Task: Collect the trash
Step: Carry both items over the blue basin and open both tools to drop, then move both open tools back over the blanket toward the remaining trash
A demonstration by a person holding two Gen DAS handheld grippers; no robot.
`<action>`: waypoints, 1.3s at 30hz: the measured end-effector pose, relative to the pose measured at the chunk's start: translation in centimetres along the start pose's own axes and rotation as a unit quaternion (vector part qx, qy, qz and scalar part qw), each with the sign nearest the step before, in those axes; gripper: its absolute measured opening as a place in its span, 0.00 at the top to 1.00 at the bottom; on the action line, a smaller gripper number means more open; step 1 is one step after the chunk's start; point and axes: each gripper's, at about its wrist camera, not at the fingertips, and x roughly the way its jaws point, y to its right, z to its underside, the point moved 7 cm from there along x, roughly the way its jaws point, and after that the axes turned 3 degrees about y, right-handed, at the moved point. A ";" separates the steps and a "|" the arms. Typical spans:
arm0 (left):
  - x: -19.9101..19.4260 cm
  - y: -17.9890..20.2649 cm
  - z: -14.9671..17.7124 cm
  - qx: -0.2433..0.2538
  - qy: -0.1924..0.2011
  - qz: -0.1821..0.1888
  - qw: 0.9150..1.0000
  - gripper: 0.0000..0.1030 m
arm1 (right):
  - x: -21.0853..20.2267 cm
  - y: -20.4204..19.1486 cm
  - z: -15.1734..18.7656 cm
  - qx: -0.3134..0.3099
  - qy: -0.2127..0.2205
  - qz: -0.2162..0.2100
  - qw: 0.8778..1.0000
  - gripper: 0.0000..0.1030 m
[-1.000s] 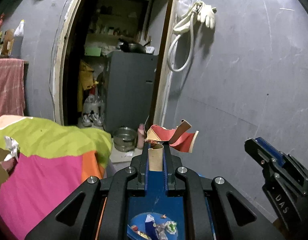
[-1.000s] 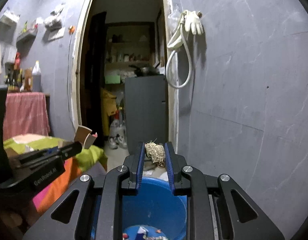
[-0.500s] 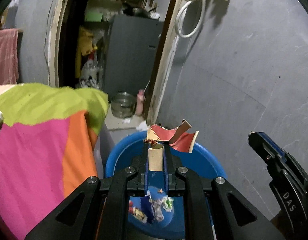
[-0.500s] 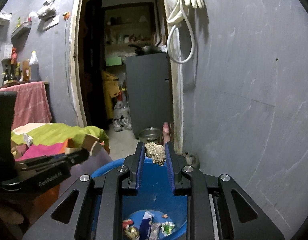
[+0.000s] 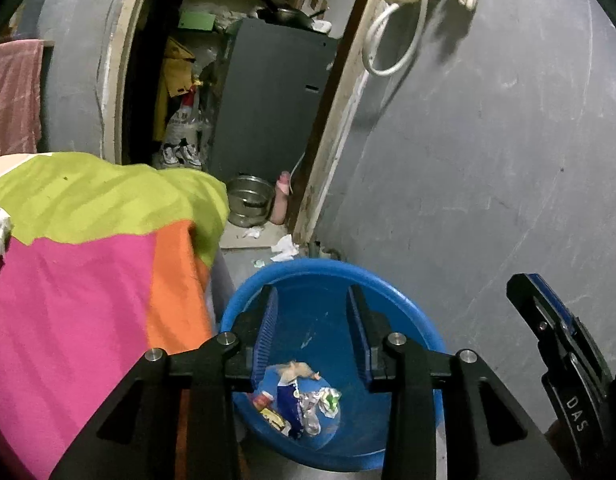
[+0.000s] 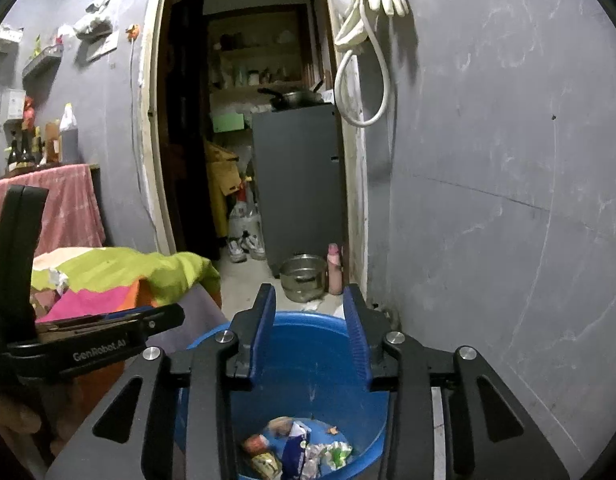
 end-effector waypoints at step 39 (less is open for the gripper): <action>-23.8 -26.8 -4.5 -0.020 0.163 -0.169 0.972 0.02 | -1.7 -25.4 -8.2 -0.037 0.113 -0.159 0.980 0.00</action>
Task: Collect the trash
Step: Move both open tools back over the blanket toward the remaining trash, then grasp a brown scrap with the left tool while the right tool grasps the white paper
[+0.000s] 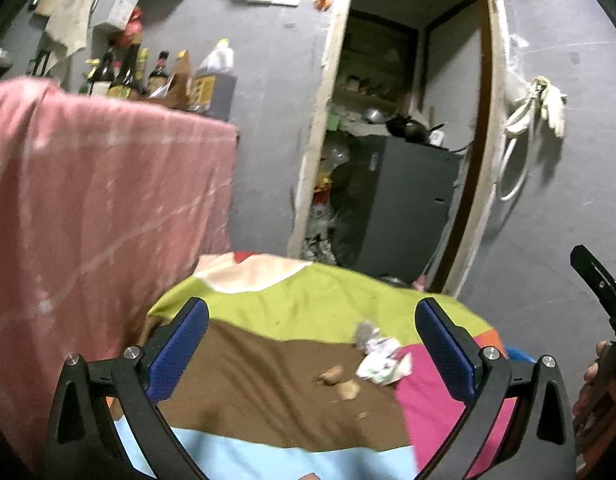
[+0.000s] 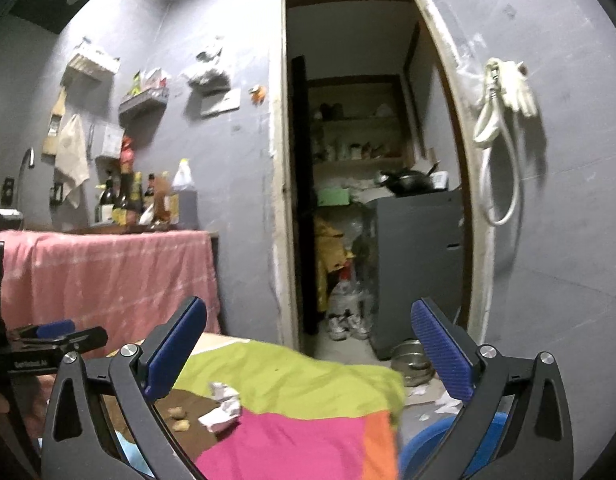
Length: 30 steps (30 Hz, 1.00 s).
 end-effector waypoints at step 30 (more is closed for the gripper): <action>10.1 1.0 8.1 0.022 -0.251 0.084 0.964 0.66 | 8.8 -3.2 11.9 0.022 -0.245 -0.084 0.966 0.42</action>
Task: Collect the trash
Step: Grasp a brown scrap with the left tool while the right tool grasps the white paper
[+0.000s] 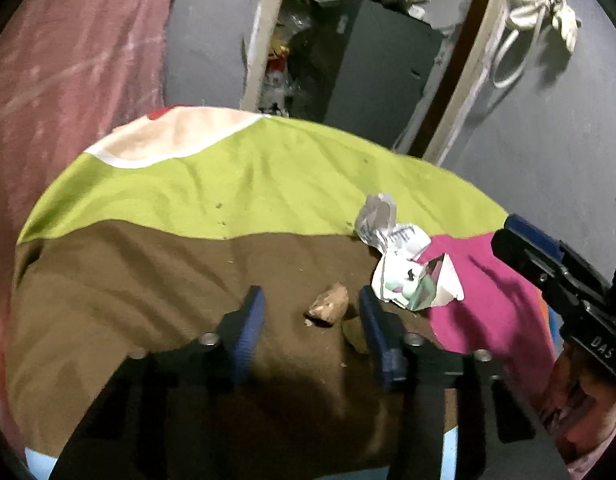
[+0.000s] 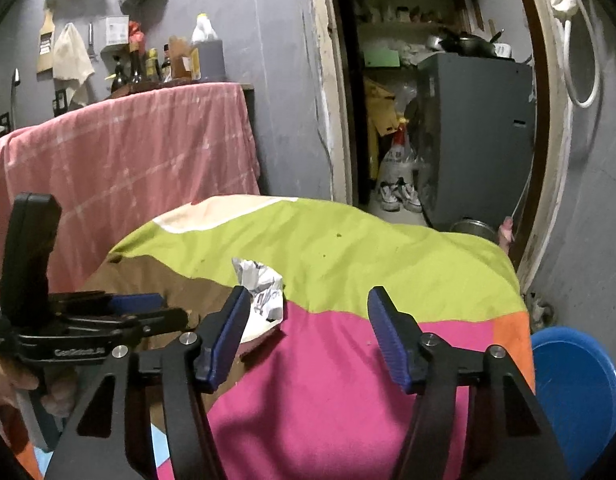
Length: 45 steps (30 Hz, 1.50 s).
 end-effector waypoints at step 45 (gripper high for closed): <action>-2.8 -1.5 0.1 -0.058 0.036 -0.014 0.998 0.83 | 2.7 -4.5 2.8 -0.063 -0.088 -0.050 0.993 0.97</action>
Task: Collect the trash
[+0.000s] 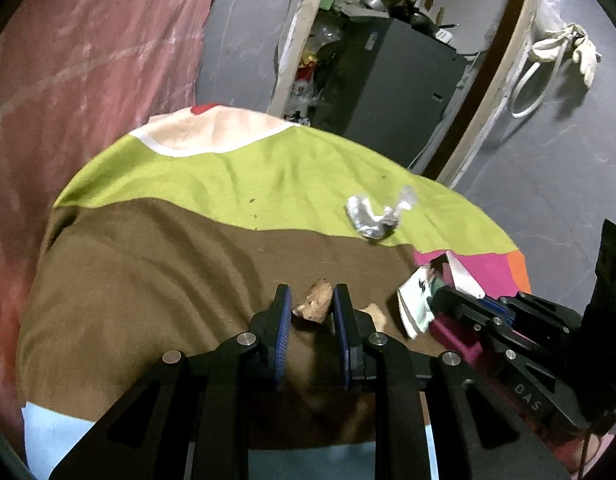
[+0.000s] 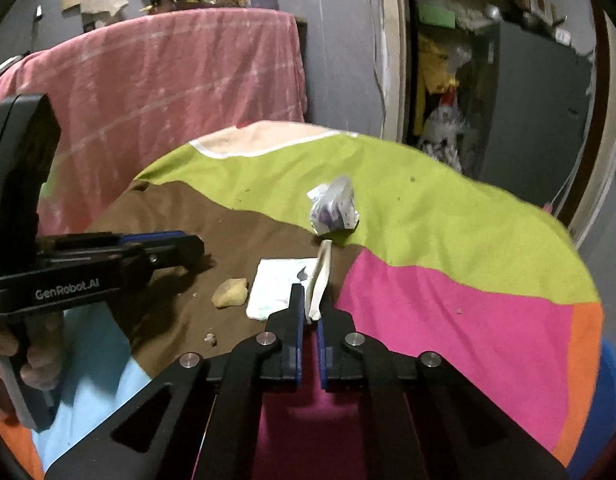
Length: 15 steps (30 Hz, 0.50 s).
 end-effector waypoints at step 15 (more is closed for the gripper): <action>-4.5 7.3 -1.8 0.032 0.106 0.030 0.993 0.83 | -10.6 2.2 -1.6 -0.004 0.154 0.075 0.985 0.98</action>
